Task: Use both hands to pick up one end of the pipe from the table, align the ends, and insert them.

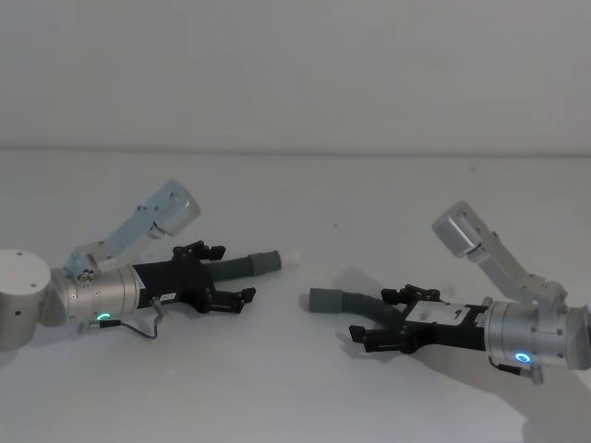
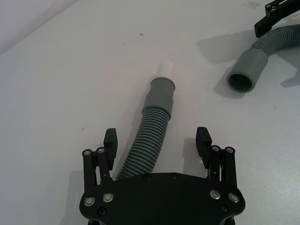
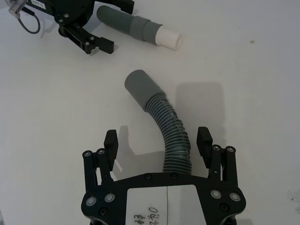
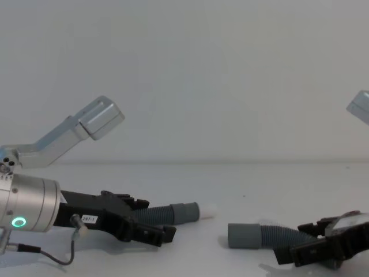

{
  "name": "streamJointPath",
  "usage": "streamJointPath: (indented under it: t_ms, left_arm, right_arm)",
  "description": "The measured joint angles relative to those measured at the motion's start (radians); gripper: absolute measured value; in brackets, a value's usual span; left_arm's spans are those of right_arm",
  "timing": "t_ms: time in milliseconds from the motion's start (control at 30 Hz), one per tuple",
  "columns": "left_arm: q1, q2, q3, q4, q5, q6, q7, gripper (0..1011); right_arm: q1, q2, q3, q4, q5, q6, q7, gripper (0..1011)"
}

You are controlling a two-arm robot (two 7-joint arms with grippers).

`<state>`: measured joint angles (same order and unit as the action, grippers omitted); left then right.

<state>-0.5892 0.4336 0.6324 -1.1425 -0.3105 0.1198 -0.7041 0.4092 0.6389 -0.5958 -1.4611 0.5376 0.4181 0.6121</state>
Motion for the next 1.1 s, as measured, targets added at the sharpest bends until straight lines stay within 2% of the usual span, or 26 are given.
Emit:
streamJointPath:
  t_ms: [267, 400, 767, 800, 867, 967, 1000, 1033, 1100]
  left_arm:
    - [0.000, 0.000, 0.000, 0.000, 0.001, 0.001, 0.001, 1003]
    - [0.000, 0.000, 0.000, 0.000, 0.001, 0.001, 0.001, 1003]
    - [0.000, 0.000, 0.000, 0.001, 0.002, 0.002, 0.002, 1003]
    - [0.000, 0.000, 0.000, 0.001, 0.002, 0.002, 0.002, 1003]
    - [0.000, 0.000, 0.000, 0.001, 0.002, 0.002, 0.002, 1003]
    - [0.000, 0.000, 0.000, 0.001, 0.002, 0.002, 0.002, 1003]
    - [0.000, 0.000, 0.000, 0.001, 0.002, 0.002, 0.002, 1003]
    - [0.000, 0.000, 0.000, 0.001, 0.002, 0.002, 0.002, 1003]
    - [0.000, 0.000, 0.000, 0.001, 0.002, 0.002, 0.002, 1003]
  right_arm:
    - [0.004, -0.003, -0.004, 0.008, 0.003, 0.001, -0.005, 995]
    - [0.006, -0.004, -0.005, 0.011, 0.004, 0.002, -0.006, 912]
    - [0.008, -0.005, -0.007, 0.015, 0.006, 0.003, -0.009, 610]
    - [0.008, -0.005, -0.007, 0.015, 0.007, 0.003, -0.009, 545]
    - [0.008, -0.005, -0.007, 0.016, 0.007, 0.003, -0.010, 512]
    - [0.009, -0.005, -0.007, 0.016, 0.007, 0.003, -0.010, 383]
    - [0.009, -0.006, -0.007, 0.016, 0.007, 0.004, -0.010, 383]
    - [0.009, -0.006, -0.008, 0.016, 0.007, 0.004, -0.010, 322]
    - [0.009, -0.006, -0.008, 0.016, 0.008, 0.003, -0.010, 291]
